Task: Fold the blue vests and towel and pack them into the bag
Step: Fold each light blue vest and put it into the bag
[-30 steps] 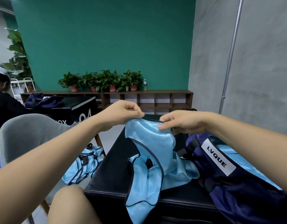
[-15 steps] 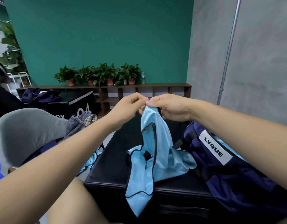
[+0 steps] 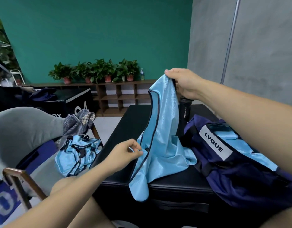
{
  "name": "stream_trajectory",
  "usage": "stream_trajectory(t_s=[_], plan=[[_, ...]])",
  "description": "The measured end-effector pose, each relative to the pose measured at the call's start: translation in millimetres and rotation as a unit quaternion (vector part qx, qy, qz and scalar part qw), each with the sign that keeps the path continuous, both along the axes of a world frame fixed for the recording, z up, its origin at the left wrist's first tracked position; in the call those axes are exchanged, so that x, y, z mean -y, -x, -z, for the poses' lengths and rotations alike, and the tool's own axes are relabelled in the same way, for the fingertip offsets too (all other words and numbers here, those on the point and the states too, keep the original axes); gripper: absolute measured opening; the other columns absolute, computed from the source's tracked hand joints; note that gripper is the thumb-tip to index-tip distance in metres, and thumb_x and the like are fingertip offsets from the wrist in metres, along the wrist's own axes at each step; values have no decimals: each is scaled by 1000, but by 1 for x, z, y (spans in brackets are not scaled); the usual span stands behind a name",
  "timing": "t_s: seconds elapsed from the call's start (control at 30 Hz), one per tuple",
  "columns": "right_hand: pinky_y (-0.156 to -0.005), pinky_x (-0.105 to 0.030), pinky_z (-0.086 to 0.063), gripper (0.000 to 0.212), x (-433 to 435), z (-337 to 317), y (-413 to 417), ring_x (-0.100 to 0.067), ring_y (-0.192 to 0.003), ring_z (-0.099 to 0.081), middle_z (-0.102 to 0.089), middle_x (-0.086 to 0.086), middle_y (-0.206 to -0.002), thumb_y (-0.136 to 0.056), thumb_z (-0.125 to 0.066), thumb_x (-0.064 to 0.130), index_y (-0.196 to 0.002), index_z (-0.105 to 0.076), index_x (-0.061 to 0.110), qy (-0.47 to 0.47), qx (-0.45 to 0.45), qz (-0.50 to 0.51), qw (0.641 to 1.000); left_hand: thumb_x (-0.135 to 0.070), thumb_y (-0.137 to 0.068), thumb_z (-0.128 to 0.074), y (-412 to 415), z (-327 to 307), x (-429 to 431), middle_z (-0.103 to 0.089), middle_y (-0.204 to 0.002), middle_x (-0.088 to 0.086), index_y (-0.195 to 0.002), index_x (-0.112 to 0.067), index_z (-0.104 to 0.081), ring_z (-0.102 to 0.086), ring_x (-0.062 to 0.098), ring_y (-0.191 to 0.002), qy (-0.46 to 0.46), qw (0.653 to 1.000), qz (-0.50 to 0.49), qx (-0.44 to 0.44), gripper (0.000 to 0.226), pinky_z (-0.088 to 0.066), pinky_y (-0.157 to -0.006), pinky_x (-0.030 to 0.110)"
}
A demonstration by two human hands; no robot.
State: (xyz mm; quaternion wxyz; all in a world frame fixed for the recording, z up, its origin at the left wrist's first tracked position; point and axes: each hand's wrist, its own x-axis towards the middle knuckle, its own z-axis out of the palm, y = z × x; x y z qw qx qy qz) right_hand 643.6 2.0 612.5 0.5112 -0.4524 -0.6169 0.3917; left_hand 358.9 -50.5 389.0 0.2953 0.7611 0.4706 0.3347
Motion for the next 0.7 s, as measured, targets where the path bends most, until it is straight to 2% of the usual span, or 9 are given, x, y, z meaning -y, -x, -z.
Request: stream_trajectory(t_s=[0.1,0.17,0.23,0.33,0.4,0.5,0.6,0.63,0.7], plan=[[-75,-31,-48,30,-3,-1,-7,-15,-71,-59,-62,1,-78,-106,-64,35,-79,-59,23,-2,-3,13,1000,-48,-99,-70,2,15,9,-74,-96,-3,-100,-29,-78,-62,4,-86,45,998,41,-8,20,-52,-91,43],[-76,-31,-48,30,-3,-1,-10,-16,-72,-59,-63,1,-80,-106,-64,36,-80,-59,23,-4,0,23,1000,-52,-105,-60,2,17,18,-75,-104,-5,-102,-30,-81,-68,5,-101,90,993,75,-10,30,-49,-104,40],[-79,-34,-47,31,-2,0,-12,-18,-75,-57,-62,-1,-82,-106,-65,36,-78,-58,23,-6,6,31,999,-59,-106,-54,4,15,26,-70,-106,-4,-101,-29,-82,-66,10,-104,104,990,90,-29,42,-46,-109,37],[-84,-39,-44,32,-1,-1,-15,-23,-83,-55,-61,-4,-86,-105,-66,37,-77,-57,24,-7,5,41,999,-59,-100,-65,13,11,32,-62,-109,6,-95,-25,-83,-64,20,-103,101,984,127,-79,39,-46,-102,34],[-85,-40,-44,32,0,-3,-17,-24,-84,-55,-62,-4,-86,-105,-66,38,-77,-58,24,-6,5,44,999,-43,-90,-83,21,9,33,-65,-110,5,-90,-21,-81,-67,22,-101,99,979,151,-97,22,-51,-98,37],[-85,-41,-44,32,1,-5,-16,-23,-81,-56,-63,-3,-84,-104,-66,39,-77,-59,25,-4,5,46,999,-26,-83,-87,25,7,35,-71,-103,8,-94,-20,-73,-65,18,-85,112,978,162,-74,19,-52,-87,38],[-85,-41,-43,31,2,-4,-13,-24,-82,-56,-62,-3,-85,-105,-66,38,-78,-58,24,-5,5,41,999,-35,-81,-89,19,12,34,-68,-99,6,-116,-32,-68,-55,9,-78,117,978,152,-80,41,-47,-76,29],[-85,-40,-44,31,3,-4,-11,-23,-81,-56,-62,-3,-85,-105,-65,38,-78,-58,24,-4,6,39,999,-41,-80,-89,16,15,33,-65,-97,3,-118,-37,-68,-54,6,-76,102,978,150,-105,43,-46,-74,25],[-85,-38,-47,32,3,-4,-9,-22,-81,-58,-63,-2,-85,-105,-66,38,-78,-59,23,-3,7,37,999,-49,-79,-87,10,23,32,-60,-94,-5,-109,-42,-71,-56,5,-79,43,973,152,-168,35,-46,-74,20]])
